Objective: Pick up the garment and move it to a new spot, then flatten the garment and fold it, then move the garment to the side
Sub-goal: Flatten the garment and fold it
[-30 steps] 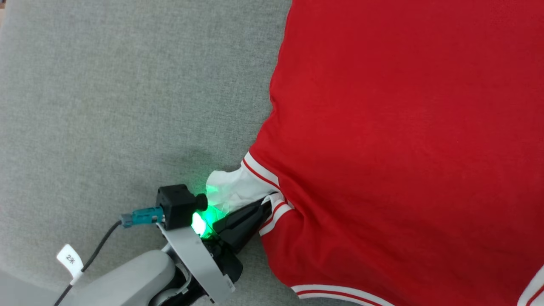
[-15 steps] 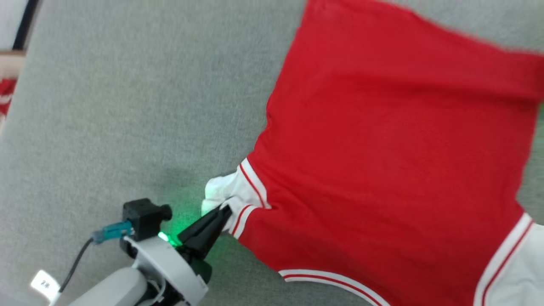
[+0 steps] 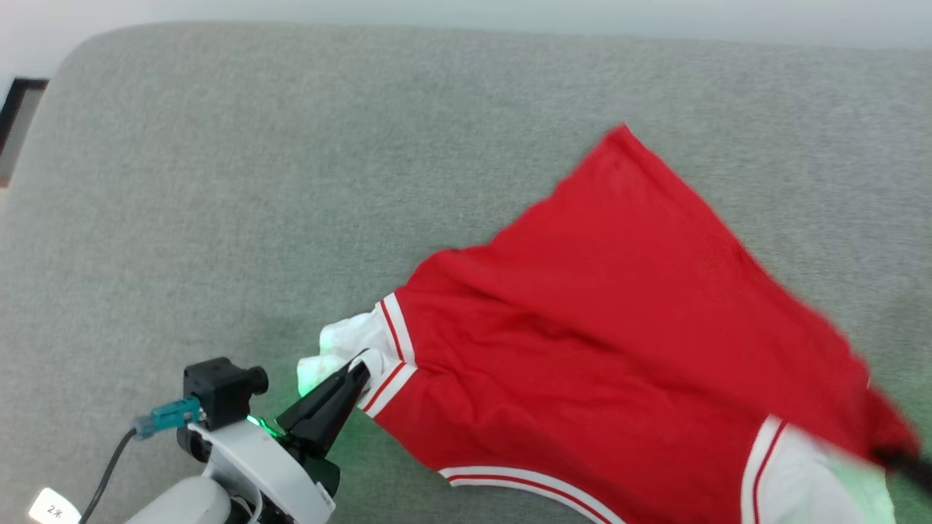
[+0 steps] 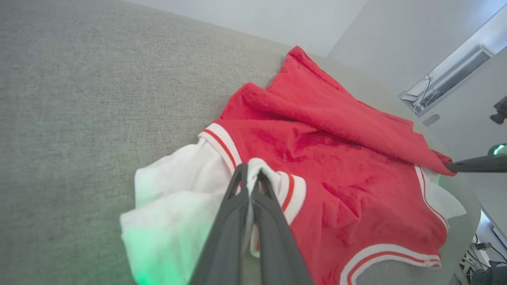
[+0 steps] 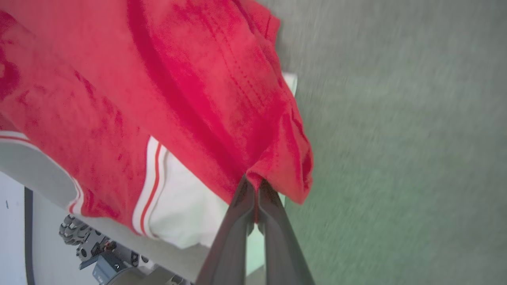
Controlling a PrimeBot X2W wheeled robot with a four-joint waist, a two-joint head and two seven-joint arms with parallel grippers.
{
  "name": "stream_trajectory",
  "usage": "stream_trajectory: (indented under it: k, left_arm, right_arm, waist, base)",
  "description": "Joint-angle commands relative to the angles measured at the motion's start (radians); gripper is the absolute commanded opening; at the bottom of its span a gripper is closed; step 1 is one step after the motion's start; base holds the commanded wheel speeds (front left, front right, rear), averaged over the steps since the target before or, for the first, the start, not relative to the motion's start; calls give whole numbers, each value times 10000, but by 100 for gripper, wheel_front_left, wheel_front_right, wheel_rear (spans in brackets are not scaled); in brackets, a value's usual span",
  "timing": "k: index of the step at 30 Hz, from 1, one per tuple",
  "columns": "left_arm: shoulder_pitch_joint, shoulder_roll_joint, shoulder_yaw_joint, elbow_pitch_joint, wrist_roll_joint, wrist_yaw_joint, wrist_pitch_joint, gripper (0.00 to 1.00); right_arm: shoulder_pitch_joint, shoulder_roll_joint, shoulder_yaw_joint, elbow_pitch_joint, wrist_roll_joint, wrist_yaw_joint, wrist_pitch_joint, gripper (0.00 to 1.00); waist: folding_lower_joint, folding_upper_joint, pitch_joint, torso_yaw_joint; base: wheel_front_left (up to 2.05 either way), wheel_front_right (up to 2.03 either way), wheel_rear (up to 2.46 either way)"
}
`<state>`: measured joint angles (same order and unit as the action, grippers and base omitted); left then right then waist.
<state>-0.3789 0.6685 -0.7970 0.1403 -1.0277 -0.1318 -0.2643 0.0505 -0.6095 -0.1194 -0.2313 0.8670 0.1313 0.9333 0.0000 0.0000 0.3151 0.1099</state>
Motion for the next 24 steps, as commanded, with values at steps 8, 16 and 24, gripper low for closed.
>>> stream_trajectory:
  k: [8,16,24]
  left_arm:
    - [331,-122,201,153,134,25,7,0]
    - [471,-100,225,271,90,25,8,0]
    - [961,-368,499,315,401,25,7,0]
  right_arm:
    - [1732,1436,479,-727,-383,-12,-238,0]
    - [1370,1294,1083,-786,-531,-12,-1090,100]
    - [1219,658,96,-2449,343,-12,-1128,100]
  waist:
    - [0,0,-333,-468]
    - [0,0,-430,-610]
    - [0,0,-362,-305]
  base:
    - [0,0,0]
    - [0,0,0]
    - [0,0,0]
